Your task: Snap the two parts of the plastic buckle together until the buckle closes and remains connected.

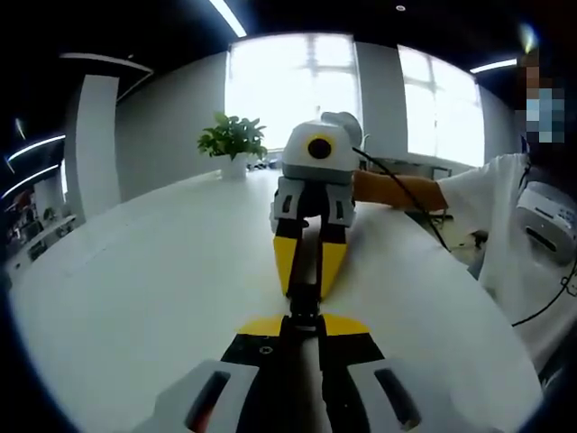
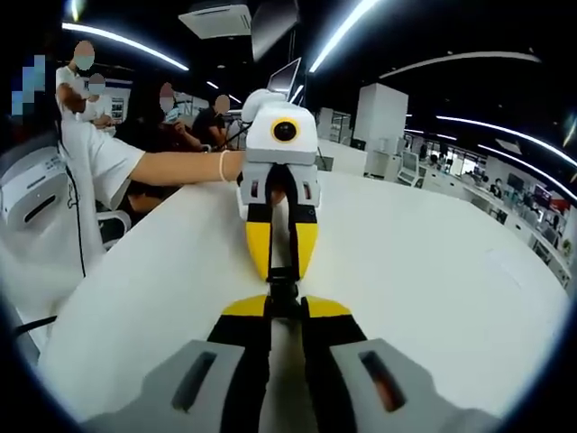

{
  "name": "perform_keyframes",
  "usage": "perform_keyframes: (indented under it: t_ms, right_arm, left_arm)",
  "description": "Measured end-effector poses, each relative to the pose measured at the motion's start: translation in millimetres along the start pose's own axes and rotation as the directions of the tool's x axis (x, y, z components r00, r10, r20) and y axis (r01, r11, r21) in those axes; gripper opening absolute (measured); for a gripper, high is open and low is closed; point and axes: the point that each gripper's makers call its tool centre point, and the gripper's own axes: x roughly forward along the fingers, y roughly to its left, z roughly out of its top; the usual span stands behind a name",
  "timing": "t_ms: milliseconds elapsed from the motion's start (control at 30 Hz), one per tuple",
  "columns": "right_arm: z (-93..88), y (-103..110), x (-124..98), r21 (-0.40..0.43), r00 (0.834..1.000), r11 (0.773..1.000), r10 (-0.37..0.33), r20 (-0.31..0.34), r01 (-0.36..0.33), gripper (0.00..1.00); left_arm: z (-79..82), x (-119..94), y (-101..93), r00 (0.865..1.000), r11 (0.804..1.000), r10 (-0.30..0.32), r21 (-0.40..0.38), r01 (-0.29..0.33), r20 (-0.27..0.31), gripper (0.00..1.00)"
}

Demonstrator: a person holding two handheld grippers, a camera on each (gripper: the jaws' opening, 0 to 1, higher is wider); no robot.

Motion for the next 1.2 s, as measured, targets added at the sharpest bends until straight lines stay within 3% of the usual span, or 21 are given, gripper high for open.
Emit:
perform_keyframes:
  t_ms: [200, 467, 800, 900, 1033, 1133, 1200]
  right_arm:
    - [-0.1, 0, 1, 0.025, 1.000, 1.000, 0.000, 0.006, 0.000, 0.16]
    - [6.5, -3, 0, 0.042, 0.998, 0.999, -0.021, 0.056, 0.019, 0.13]
    - [18.8, -4, -3, -0.016, 0.997, 0.999, -0.042, 0.070, 0.043, 0.13]
    - [27.3, -11, -11, -0.016, 0.993, 0.998, -0.061, 0.104, 0.063, 0.12]
    - [52.7, -28, -27, -0.004, 0.977, 0.994, -0.107, 0.186, 0.109, 0.12]
    - [67.4, -41, -38, -0.014, 0.963, 0.987, -0.154, 0.222, 0.161, 0.12]
    - [87.8, -44, -45, 0.021, 0.934, 0.985, -0.167, 0.317, 0.169, 0.12]
  left_arm:
    - [0.4, -1, -1.6, 1.000, 1.000, -0.006, 0.007, 0.006, 0.000, 0.11]
    - [11.9, -8, 2.4, 0.998, 1.000, 0.011, -0.003, -0.010, 0.059, 0.11]
    - [19.3, -8, 4.5, 0.998, 1.000, 0.020, -0.002, -0.020, 0.062, 0.11]
    - [31.2, -12, 7.6, 0.996, 0.999, 0.035, -0.001, -0.035, 0.082, 0.11]
    - [60.3, -19, 20.0, 0.983, 0.996, 0.082, 0.005, -0.084, 0.166, 0.12]
    - [83.5, -25, 36.9, 0.955, 0.979, 0.187, 0.035, -0.200, 0.232, 0.19]
    - [96.7, -28, 34.0, 0.948, 0.984, 0.166, 0.024, -0.179, 0.272, 0.20]
